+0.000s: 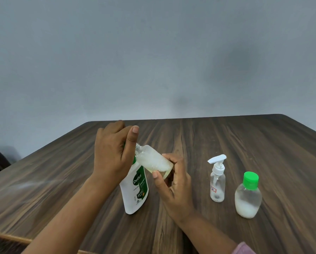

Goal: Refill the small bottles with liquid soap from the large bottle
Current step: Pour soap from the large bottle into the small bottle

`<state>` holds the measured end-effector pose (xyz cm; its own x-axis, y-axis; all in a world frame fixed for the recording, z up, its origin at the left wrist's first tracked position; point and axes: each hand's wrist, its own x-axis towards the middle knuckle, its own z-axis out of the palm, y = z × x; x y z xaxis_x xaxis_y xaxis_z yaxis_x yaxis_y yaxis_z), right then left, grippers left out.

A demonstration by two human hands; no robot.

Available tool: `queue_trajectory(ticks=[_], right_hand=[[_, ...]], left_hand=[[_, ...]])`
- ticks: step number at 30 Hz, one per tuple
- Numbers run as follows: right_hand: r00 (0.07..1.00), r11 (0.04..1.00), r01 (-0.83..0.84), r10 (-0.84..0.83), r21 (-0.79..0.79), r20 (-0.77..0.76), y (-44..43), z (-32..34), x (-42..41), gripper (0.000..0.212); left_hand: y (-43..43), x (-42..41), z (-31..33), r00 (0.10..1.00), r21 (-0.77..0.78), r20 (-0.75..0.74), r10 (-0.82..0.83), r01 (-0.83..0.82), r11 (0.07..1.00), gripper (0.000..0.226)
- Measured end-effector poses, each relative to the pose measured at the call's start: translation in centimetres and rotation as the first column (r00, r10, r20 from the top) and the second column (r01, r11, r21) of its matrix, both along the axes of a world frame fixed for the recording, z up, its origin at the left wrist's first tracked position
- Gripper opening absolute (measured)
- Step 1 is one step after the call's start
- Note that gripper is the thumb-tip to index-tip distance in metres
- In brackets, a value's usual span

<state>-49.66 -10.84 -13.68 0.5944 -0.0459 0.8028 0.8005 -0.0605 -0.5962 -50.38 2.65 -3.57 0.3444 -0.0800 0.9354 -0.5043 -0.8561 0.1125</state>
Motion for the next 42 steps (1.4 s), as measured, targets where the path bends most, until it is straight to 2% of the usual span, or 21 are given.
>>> queue_trajectory(ticks=[5,10,16,22,25,35,38,42], right_hand=[[1.000,1.000,-0.010,0.010,-0.005,-0.001,0.0,0.1,0.0,0.033],[1.000,1.000,-0.012,0.012,0.016,0.006,-0.1,0.0,-0.1,0.030],[1.000,1.000,0.005,-0.005,-0.009,0.009,0.0,-0.1,0.0,0.038],[1.000,1.000,-0.005,0.005,-0.014,-0.002,0.0,-0.1,0.1,0.038],[1.000,1.000,0.001,-0.001,0.003,0.007,-0.1,-0.2,0.2,0.037],[1.000,0.999,0.002,-0.002,-0.032,-0.018,0.1,-0.3,0.1,0.039],[1.000,1.000,-0.008,0.008,-0.025,-0.012,0.0,-0.2,0.2,0.039],[0.999,0.999,-0.033,0.033,-0.008,-0.004,-0.2,-0.2,0.1,0.036]], left_hand=[[0.0,0.1,-0.7,1.000,-0.046,0.024,0.005,-0.004,0.999,0.045],[-0.2,0.0,-1.6,0.998,-0.062,0.054,0.020,-0.016,0.998,0.039],[0.2,0.2,-0.6,1.000,-0.067,-0.010,-0.017,0.016,0.998,0.063],[0.0,0.1,-1.2,1.000,-0.098,0.017,-0.024,0.026,0.995,0.063],[0.0,-0.1,-1.8,0.999,-0.096,0.035,-0.021,0.024,0.995,0.053],[0.6,0.2,-0.4,0.999,-0.027,-0.019,-0.033,0.032,0.999,0.067],[0.5,0.1,-1.0,1.000,-0.067,0.008,-0.015,0.016,0.998,0.065],[0.1,-0.1,-2.2,0.998,-0.085,0.055,-0.004,0.008,0.996,0.045]])
